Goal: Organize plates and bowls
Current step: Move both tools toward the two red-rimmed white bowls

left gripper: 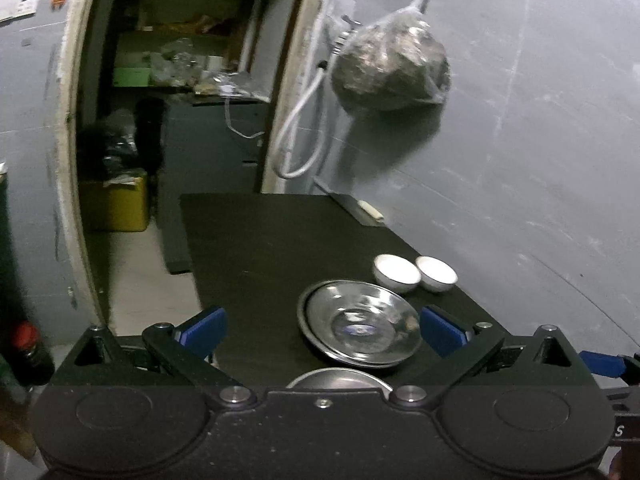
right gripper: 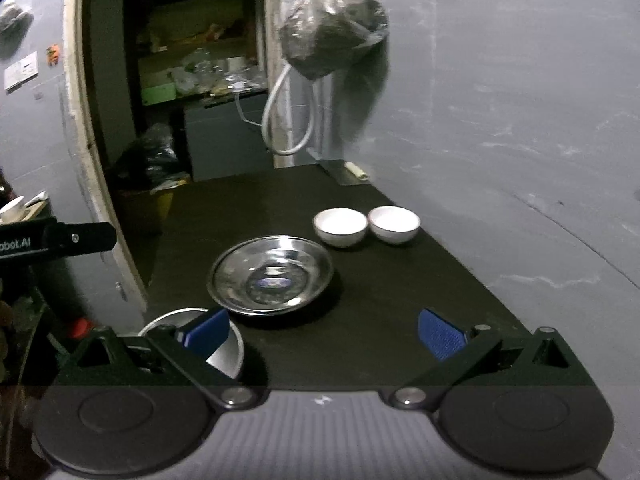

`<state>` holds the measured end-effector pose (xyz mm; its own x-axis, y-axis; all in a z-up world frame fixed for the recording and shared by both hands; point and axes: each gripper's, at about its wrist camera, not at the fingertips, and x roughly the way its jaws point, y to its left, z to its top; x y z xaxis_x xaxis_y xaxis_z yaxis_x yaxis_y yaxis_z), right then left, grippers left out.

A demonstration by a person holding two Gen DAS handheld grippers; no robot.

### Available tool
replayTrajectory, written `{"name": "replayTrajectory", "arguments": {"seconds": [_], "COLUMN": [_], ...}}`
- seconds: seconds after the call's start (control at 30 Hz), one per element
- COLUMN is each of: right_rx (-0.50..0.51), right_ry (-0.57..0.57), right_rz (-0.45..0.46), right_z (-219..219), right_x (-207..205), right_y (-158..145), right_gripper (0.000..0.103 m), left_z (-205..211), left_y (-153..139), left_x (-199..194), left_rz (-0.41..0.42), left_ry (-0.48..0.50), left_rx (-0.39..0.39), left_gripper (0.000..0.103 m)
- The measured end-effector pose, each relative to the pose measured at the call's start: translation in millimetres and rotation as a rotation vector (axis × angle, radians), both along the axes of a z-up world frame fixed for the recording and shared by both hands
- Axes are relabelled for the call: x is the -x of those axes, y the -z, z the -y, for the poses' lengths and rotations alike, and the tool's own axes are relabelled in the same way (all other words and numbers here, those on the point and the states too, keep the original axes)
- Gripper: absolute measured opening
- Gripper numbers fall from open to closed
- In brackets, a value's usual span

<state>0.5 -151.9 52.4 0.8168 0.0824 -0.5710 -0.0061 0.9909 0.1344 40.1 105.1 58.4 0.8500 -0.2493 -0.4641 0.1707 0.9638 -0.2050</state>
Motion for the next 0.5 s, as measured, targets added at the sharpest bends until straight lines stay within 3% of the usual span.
{"name": "replayTrajectory", "arguments": {"seconds": [0.23, 0.5], "right_rx": [-0.034, -0.024], "right_ry": [0.033, -0.079], "right_rz": [-0.036, -0.013], "right_z": [25.0, 57.0], "right_x": [-17.5, -70.4], "right_y": [10.2, 26.8], "right_gripper": [0.103, 0.103], "left_z": [24.4, 62.9], "left_y": [4.7, 3.3], "left_x": [-9.2, -46.0], "left_rz": [-0.022, -0.048], "left_ry": [0.030, -0.083], "left_rx": [-0.034, -0.066], "left_gripper": [0.102, 0.102]}}
